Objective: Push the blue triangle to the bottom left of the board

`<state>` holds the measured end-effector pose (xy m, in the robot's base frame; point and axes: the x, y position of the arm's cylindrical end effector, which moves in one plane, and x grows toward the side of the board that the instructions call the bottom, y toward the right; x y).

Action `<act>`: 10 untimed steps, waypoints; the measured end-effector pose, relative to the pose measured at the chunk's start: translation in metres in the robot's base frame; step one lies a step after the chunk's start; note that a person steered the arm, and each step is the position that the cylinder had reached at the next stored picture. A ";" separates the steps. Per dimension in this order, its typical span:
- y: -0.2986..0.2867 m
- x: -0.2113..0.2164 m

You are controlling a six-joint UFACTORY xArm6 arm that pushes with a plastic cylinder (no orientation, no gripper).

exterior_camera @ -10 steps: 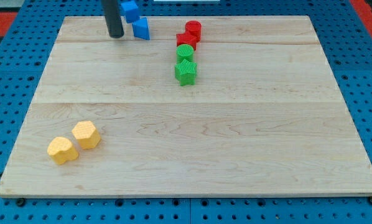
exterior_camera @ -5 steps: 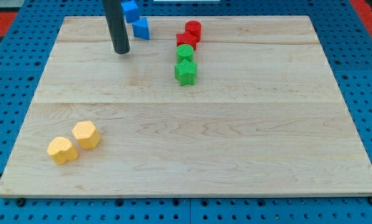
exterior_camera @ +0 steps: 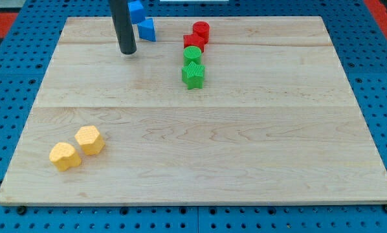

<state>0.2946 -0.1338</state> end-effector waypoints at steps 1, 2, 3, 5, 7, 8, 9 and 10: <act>-0.003 0.000; -0.004 -0.001; -0.001 -0.004; 0.036 -0.021; 0.075 -0.040; 0.078 -0.072; 0.037 -0.083; 0.010 -0.068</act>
<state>0.2264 -0.1240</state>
